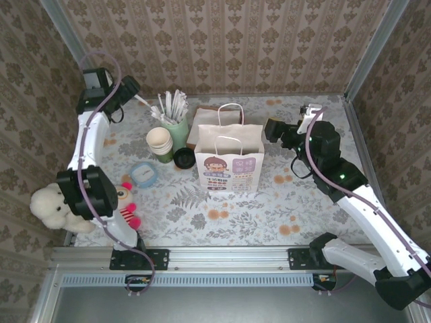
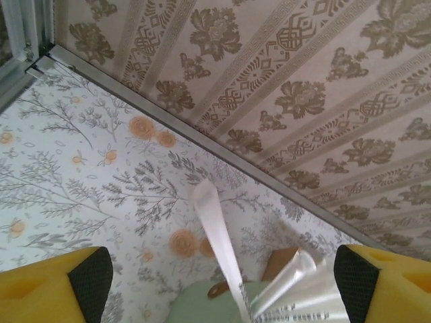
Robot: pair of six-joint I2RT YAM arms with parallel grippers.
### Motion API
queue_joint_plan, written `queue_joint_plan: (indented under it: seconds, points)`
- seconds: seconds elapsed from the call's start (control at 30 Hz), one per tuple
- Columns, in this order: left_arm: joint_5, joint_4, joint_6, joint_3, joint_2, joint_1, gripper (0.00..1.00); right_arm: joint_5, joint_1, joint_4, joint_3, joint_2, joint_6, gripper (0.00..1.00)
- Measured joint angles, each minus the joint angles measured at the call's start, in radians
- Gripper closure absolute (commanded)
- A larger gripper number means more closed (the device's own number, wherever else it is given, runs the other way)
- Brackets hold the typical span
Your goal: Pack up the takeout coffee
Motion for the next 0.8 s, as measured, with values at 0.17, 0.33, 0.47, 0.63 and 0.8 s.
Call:
queue_joint_plan:
  seconds: [0.17, 0.33, 0.47, 0.63, 0.8]
  points:
    - [-0.029, -0.004, -0.027, 0.072, 0.109, -0.01, 0.28, 0.003, -0.031, -0.017, -0.004, 0.001, 0.028, 0.0]
    - [-0.051, -0.019, -0.028, 0.132, 0.186, -0.027, 0.44, 0.0, -0.034, 0.008, -0.063, -0.059, 0.018, 0.0]
    - [-0.056, -0.03, -0.029, 0.135, 0.189, -0.048, 0.67, -0.007, -0.037, 0.016, -0.087, -0.11, 0.002, 0.0]
    - [-0.056, -0.028, -0.021, 0.137, 0.189, -0.056, 0.88, -0.005, -0.039, 0.05, -0.114, -0.155, 0.013, 0.0]
    - [-0.057, -0.033, 0.006, 0.159, 0.189, -0.057, 1.0, 0.027, -0.039, 0.071, -0.166, -0.21, 0.042, 0.0]
